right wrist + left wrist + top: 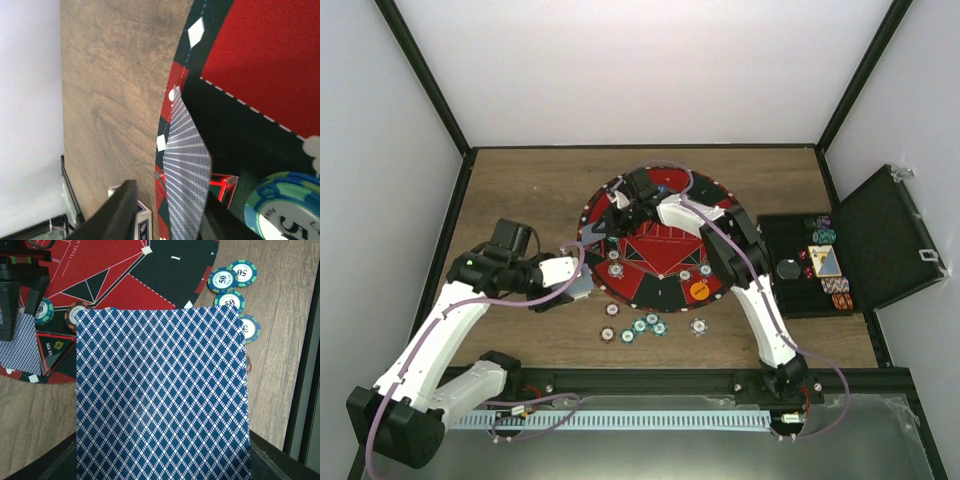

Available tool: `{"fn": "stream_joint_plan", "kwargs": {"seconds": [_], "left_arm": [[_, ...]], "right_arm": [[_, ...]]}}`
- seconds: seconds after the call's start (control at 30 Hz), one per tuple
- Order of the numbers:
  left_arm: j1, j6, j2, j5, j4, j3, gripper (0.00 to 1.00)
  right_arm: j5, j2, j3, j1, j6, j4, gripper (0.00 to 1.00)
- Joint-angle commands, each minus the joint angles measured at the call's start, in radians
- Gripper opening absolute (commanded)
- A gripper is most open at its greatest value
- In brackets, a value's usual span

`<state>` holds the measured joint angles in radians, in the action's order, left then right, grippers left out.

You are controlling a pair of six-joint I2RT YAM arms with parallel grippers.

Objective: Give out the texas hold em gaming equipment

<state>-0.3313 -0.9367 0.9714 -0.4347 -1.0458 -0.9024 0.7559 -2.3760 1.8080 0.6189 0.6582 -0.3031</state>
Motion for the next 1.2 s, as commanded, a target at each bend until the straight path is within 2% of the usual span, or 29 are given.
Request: {"fn": "stream_joint_plan", "kwargs": {"seconds": [0.0, 0.07, 0.17, 0.27, 0.43, 0.57, 0.7, 0.83, 1.0, 1.17], "left_arm": [[0.005, 0.02, 0.005, -0.038, -0.01, -0.028, 0.08], [0.006, 0.024, 0.01, -0.039, -0.009, -0.029, 0.08], [0.005, 0.029, 0.015, -0.041, -0.011, -0.036, 0.08], [0.005, 0.031, 0.015, -0.041, -0.014, -0.042, 0.08], [0.005, 0.035, 0.014, -0.038, -0.012, -0.041, 0.08], [0.005, 0.034, 0.007, -0.037, -0.008, -0.036, 0.08], [0.005, 0.029, 0.004, -0.032, 0.003, -0.03, 0.08], [0.005, 0.023, 0.006, -0.028, 0.011, -0.026, 0.08], [0.005, 0.021, 0.001, -0.036, 0.019, -0.027, 0.08], [0.003, 0.021, 0.001, -0.045, 0.023, -0.031, 0.08]], "right_arm": [[-0.056, 0.047, 0.058, 0.005, -0.07, -0.102, 0.34], [-0.108, 0.073, 0.056, 0.005, -0.101, -0.146, 0.48], [-0.172, 0.116, 0.048, 0.004, -0.135, -0.205, 0.54], [-0.234, 0.171, 0.028, 0.001, -0.156, -0.241, 0.65], [-0.284, 0.289, -0.03, -0.005, -0.167, -0.27, 0.67], [-0.22, 0.447, -0.216, -0.002, -0.111, -0.155, 0.7], [-0.105, 0.633, -0.47, 0.025, -0.001, 0.042, 0.8], [-0.029, 0.777, -0.646, 0.074, 0.1, 0.215, 0.86], [-0.006, 0.838, -0.75, 0.15, 0.187, 0.324, 0.87], [-0.008, 0.803, -0.734, 0.223, 0.218, 0.365, 0.86]]}}
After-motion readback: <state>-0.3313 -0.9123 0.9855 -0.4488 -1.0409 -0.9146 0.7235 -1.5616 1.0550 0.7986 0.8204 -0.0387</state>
